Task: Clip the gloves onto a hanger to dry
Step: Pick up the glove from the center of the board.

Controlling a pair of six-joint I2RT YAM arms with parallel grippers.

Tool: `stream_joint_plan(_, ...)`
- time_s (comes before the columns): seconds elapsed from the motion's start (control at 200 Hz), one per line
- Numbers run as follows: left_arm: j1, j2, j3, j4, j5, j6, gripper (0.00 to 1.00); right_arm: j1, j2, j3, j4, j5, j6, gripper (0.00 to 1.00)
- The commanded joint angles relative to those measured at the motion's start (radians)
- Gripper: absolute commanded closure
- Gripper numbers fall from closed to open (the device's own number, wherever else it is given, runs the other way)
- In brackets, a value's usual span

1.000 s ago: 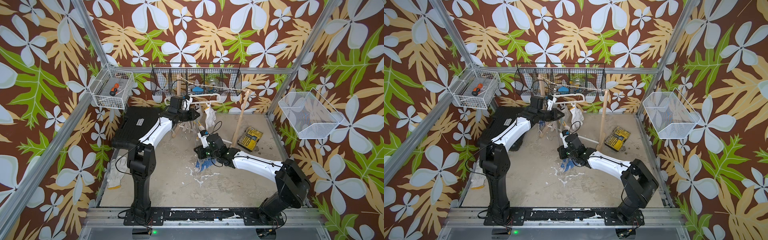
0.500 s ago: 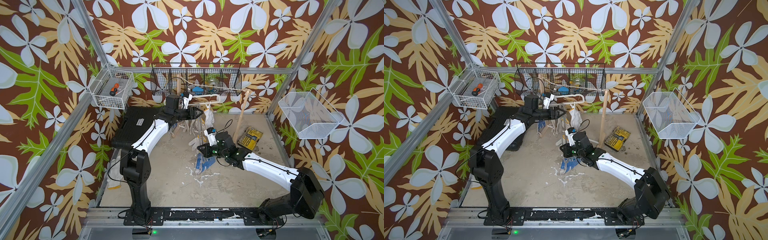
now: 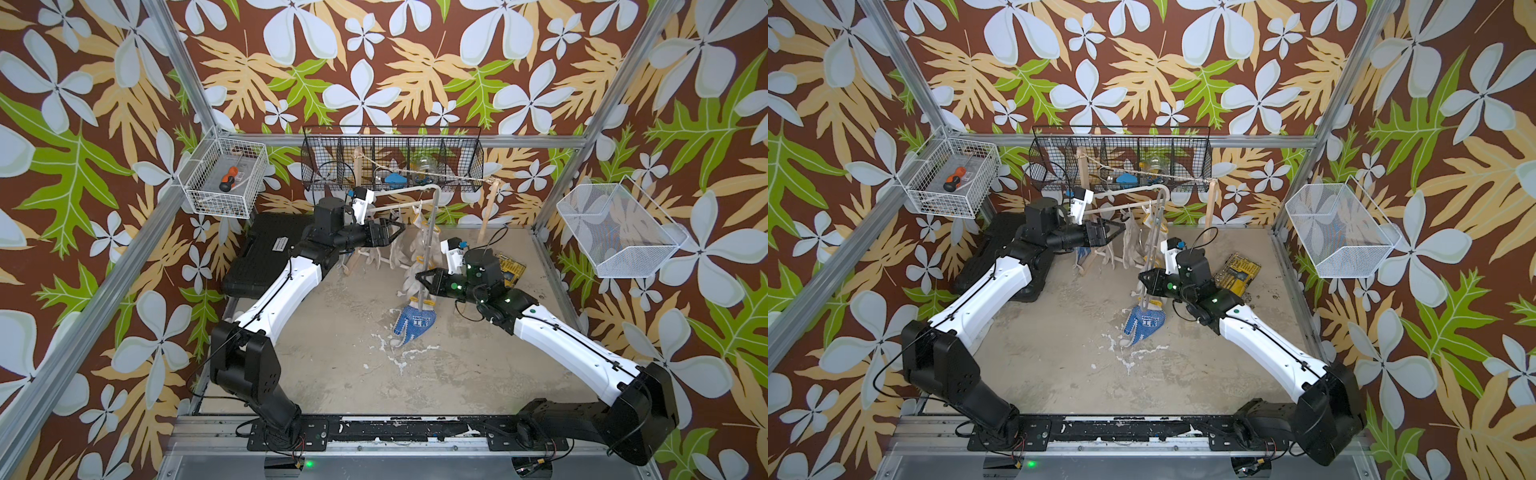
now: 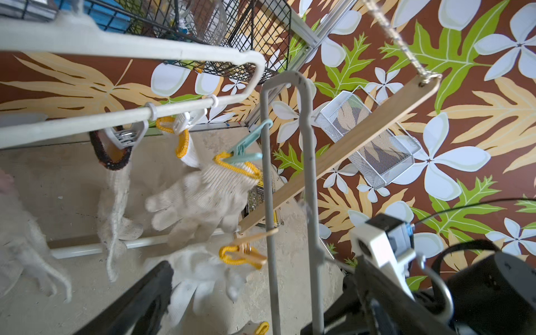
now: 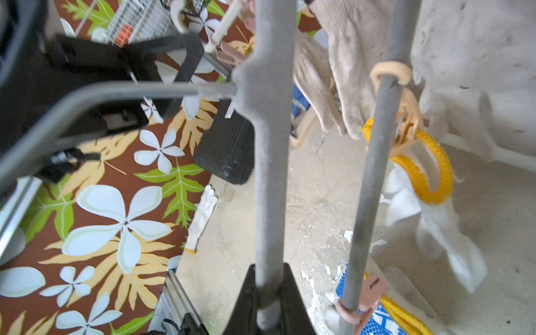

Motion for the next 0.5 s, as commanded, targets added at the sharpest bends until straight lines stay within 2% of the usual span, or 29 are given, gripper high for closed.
stream_joint_plan(0.0, 0.005, -0.05, -0.006, -0.011, -0.039, 0.05, 0.0, -0.025, 0.013, 0.073, 0.014, -0.037, 0.085, 1.0)
stream_joint_plan(0.15, 0.005, -0.093, -0.017, -0.064, -0.04, 0.085, 0.0, -0.073, 0.09, 0.207, -0.008, -0.113, 0.203, 1.0)
stream_joint_plan(0.496, 0.009, -0.082, 0.009, -0.101, -0.003, 0.108, 0.0, -0.122, 0.2, 0.416, 0.008, -0.154, 0.51, 1.0)
